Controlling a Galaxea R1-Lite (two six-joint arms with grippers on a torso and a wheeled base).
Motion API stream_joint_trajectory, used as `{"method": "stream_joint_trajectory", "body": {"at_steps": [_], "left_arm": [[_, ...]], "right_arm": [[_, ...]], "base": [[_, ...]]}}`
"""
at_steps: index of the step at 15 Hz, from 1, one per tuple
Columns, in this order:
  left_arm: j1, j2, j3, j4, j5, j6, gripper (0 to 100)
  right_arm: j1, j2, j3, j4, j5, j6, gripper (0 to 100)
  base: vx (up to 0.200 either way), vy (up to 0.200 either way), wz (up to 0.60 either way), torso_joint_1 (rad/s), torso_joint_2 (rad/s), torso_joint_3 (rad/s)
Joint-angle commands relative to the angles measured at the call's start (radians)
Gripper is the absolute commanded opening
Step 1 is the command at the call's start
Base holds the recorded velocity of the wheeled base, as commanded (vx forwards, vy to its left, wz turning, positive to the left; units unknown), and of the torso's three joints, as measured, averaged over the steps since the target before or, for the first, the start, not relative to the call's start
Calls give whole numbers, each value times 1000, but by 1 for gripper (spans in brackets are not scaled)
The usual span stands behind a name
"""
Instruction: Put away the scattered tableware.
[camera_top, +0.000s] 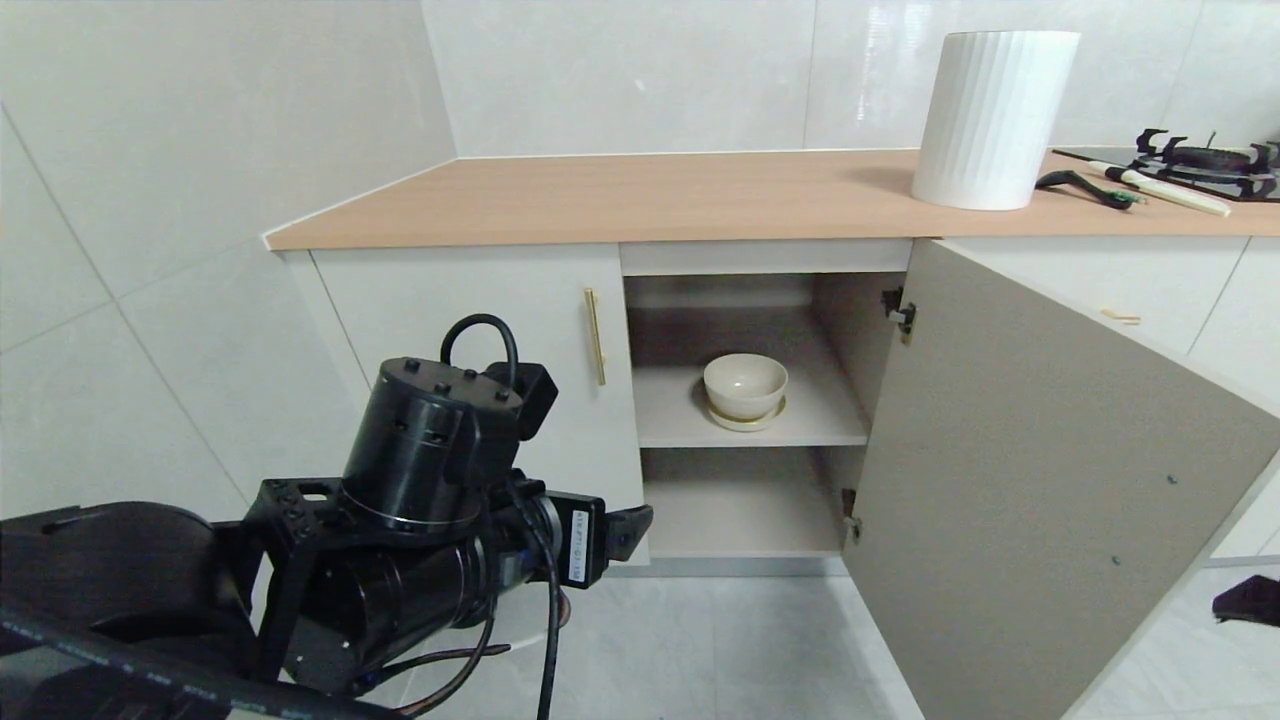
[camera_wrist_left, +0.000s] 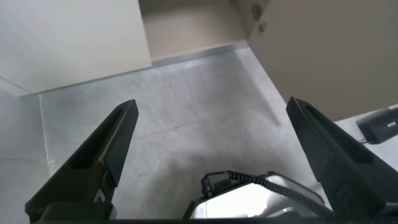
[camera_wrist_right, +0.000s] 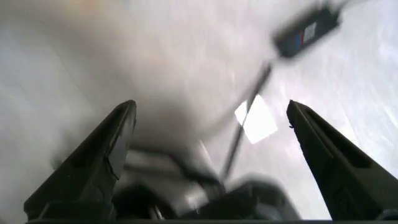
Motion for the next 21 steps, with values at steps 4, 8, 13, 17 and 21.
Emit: {"method": "stream_joint_trajectory", "body": {"at_steps": [4,8,13,17,21], "left_arm": [[0,-1,-8,0,1,0,100],[0,-7,-14,-2,1,-2,100],[0,-16,-20,-2,-1,0,100],[0,-17,-20,-2,-1,0,100],[0,-22,-25,-2,-1,0,100]], "right_arm": [[-150,-72,-58,-109,11,-36,100],[-176,71,-59,-273,59,-37,100],[-171,204,-65,-410,167,-36,100],[-99,198,-75,-410,250,-34,100],[48,212,-87,-411,250,-4,100]], "base": [[0,0,0,0,0,0],[0,0,0,0,0,0],[0,0,0,0,0,0],[0,0,0,0,0,0],[0,0,0,0,0,0]]}}
